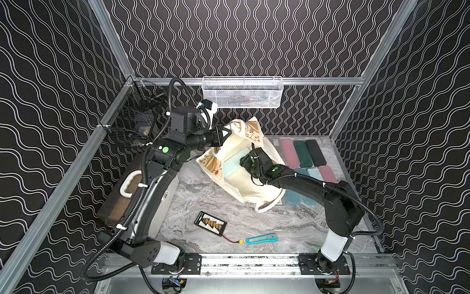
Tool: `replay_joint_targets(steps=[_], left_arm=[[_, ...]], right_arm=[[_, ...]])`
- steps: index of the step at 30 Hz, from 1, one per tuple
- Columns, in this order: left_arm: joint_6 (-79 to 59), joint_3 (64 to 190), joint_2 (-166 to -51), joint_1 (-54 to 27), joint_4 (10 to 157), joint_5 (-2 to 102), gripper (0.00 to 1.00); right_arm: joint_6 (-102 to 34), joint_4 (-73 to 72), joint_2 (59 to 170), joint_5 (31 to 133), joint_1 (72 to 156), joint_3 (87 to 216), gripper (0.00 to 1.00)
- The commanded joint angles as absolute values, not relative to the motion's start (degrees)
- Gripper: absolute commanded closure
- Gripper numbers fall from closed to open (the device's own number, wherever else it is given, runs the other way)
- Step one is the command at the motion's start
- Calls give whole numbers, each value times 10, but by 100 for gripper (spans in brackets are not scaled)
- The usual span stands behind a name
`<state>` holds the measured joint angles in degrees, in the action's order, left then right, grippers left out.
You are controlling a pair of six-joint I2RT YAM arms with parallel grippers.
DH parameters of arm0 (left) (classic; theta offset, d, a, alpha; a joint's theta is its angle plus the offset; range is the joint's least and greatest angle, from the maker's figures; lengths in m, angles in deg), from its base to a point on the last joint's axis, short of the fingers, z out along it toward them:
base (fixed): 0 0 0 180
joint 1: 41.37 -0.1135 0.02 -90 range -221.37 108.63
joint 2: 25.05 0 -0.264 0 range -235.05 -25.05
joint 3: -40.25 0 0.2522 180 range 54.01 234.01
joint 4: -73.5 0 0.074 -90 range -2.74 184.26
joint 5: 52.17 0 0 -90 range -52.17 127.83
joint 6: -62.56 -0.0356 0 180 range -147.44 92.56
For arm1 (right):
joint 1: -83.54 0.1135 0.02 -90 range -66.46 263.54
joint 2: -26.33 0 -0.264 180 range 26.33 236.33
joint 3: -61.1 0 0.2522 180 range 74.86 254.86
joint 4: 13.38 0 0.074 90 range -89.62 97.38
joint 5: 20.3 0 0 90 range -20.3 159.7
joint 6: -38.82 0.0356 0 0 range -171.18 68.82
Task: Take out the pencil case from the canvas bag
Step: Pick up the pencil case from the canvas bag.
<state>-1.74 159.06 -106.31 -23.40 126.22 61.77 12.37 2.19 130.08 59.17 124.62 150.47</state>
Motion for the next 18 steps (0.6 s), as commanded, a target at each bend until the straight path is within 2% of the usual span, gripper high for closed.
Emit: replay_joint_targets(steps=[1,10,18], left_arm=[[-8,1600,-1049,-234,1197,633,100],[-9,1608,-1050,-235,1203,629,100],[-7,1604,-1056,-235,1201,633,100]], right_arm=[[130,-21,1306,605,1241,1504,33],[133,-53,1309,619,1234,1507,33],[125,-161,1273,628,1230,1450,41]])
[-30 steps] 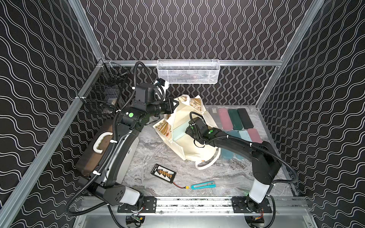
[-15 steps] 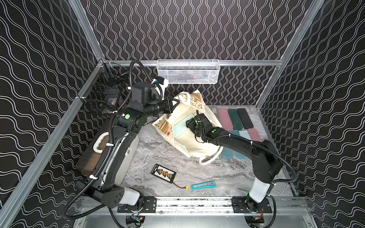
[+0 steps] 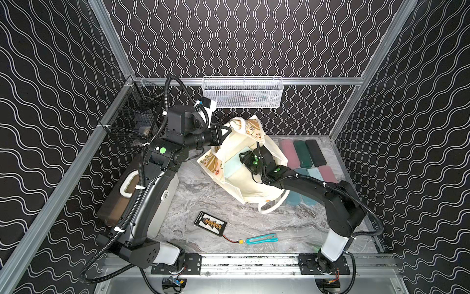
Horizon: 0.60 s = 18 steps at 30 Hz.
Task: Take out the pencil case from the canvas bag
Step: Pick up the pencil case from the canvas bag.
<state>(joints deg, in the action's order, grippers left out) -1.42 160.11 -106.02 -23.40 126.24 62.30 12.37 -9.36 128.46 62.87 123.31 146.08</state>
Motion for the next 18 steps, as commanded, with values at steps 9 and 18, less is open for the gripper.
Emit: replay_joint_targets(steps=[9,18], left_arm=[[-6,1605,-1059,-234,1199,638,100],[-8,1597,-1053,-235,1200,638,100]], right_arm=[[113,-184,1264,633,1227,1439,51],[121,-70,1285,610,1227,1476,57]])
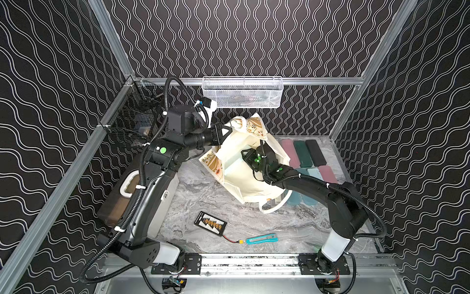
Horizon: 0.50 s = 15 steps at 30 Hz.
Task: Take out the pencil case from the canvas bag
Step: Pick up the pencil case from the canvas bag.
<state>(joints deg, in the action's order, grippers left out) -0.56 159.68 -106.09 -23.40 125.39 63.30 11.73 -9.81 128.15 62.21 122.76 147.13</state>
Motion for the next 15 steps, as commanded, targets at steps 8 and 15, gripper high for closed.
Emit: replay_joint_targets(steps=[8,15], left_arm=[[-10,1596,-1056,-235,1200,637,100],[-12,1590,-1058,-235,1204,628,100]], right_arm=[[109,-55,1279,602,1227,1478,69],[40,-30,1256,603,1228,1480,76]])
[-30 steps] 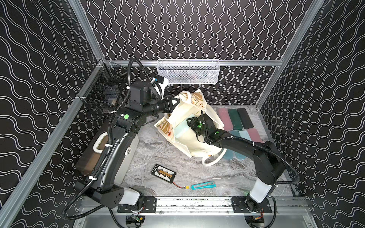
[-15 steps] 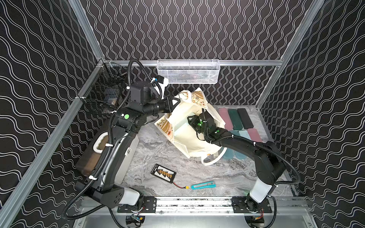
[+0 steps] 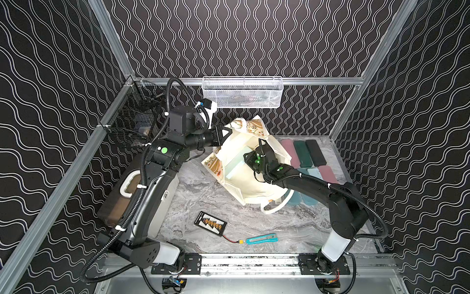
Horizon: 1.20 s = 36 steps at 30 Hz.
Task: Take out the pencil case from the canvas bag
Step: Pick up the pencil case from the canvas bag.
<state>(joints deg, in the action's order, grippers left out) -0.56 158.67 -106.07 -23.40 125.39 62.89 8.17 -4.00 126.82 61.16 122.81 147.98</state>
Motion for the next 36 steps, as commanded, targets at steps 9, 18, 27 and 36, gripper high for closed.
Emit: replay_joint_targets(steps=[9,18,27,36], left_arm=[[-29,1607,-1077,-235,1225,610,100],[-46,1633,-1105,-235,1256,598,100],[-54,1648,-1126,-235,1277,582,100],[-64,1671,-1154,-235,1299,543,100]], right_arm=[[-79,-86,1209,617,1236,1432,82],[-241,-61,1169,609,1256,1427,85],[-394,-13,1130,606,1277,1445,88],[-428,17,1071,658,1281,1457,87]])
